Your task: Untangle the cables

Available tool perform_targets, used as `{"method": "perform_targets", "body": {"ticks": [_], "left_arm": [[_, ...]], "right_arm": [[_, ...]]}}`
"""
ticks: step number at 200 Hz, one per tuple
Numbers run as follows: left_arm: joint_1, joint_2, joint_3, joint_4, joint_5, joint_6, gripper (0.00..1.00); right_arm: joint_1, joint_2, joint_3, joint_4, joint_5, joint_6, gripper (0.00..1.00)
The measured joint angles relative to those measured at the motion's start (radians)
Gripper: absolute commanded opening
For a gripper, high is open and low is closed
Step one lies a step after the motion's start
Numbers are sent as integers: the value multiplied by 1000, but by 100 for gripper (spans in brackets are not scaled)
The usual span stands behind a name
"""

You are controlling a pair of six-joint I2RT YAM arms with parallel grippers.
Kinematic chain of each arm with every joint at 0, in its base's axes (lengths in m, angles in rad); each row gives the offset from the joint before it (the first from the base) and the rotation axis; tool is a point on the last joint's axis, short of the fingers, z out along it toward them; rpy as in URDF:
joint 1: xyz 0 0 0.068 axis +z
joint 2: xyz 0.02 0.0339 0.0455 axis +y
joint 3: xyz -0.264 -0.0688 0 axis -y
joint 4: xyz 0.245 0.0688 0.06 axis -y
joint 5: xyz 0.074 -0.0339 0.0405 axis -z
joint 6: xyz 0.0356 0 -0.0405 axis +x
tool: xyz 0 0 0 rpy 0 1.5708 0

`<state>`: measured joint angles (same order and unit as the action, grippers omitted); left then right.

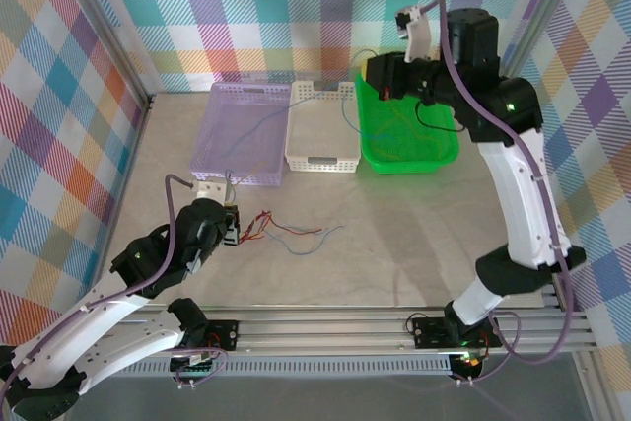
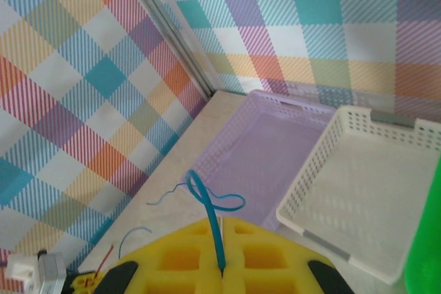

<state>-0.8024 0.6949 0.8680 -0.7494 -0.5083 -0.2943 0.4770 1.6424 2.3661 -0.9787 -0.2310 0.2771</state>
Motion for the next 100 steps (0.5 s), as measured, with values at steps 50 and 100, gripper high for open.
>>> {"method": "perform_targets", "body": {"ticks": [50, 100], "left_arm": [[0, 3, -2, 0, 0, 16, 0], [0, 30, -4, 1, 2, 27, 0]], "right_arm": [[0, 206, 207, -11, -51, -1, 0], [-26, 363, 302, 10, -122, 3, 0]]}}
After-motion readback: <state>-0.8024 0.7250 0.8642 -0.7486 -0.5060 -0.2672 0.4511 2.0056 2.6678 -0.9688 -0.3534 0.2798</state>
